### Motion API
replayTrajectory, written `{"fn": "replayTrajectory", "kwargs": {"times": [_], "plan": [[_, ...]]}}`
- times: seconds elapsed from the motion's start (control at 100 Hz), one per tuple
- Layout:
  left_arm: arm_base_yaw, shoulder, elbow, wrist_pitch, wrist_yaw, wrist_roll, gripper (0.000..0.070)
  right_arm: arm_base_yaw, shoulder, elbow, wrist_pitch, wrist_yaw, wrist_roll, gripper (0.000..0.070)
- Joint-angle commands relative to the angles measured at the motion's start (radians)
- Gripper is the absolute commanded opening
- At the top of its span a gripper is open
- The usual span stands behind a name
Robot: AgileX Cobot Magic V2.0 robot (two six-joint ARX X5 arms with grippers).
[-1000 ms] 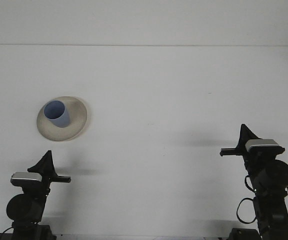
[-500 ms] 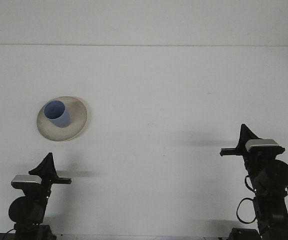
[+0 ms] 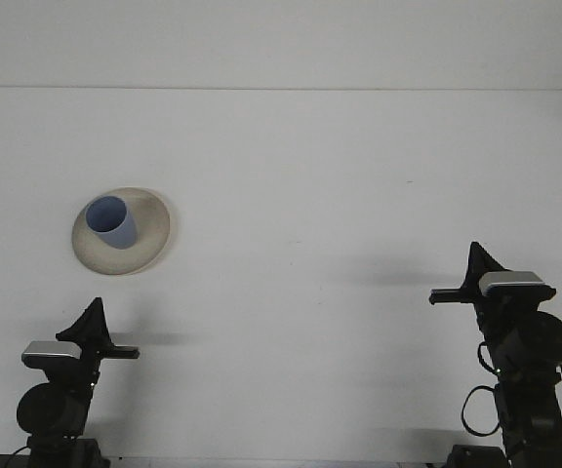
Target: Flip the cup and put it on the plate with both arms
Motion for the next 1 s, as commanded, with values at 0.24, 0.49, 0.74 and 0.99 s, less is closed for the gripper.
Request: {"fn": "replayTrajectory", "kwargs": {"times": [0.24, 0.49, 0.74, 0.99], "plan": [[-0.002, 0.000, -0.019, 0.010, -0.003, -0.010, 0.0013, 0.016, -0.071, -0.032, 0.010, 0.043, -0.184, 0.0000], [-0.002, 0.000, -0.019, 0.010, -0.003, -0.010, 0.0013, 0.015, -0.440, -0.299, 0.002, 0.018, -0.315, 0.0000], [-0.002, 0.000, -0.019, 0.010, -0.003, -0.010, 0.0013, 0.013, -0.645, -0.467, -0.074, 0.063, -0.372, 0.0000], [-0.002, -0.002, -0.018, 0.011, -0.003, -0.010, 0.0013, 0.009, -0.645, -0.499, -0.053, 0.099, -0.380, 0.0000]]}}
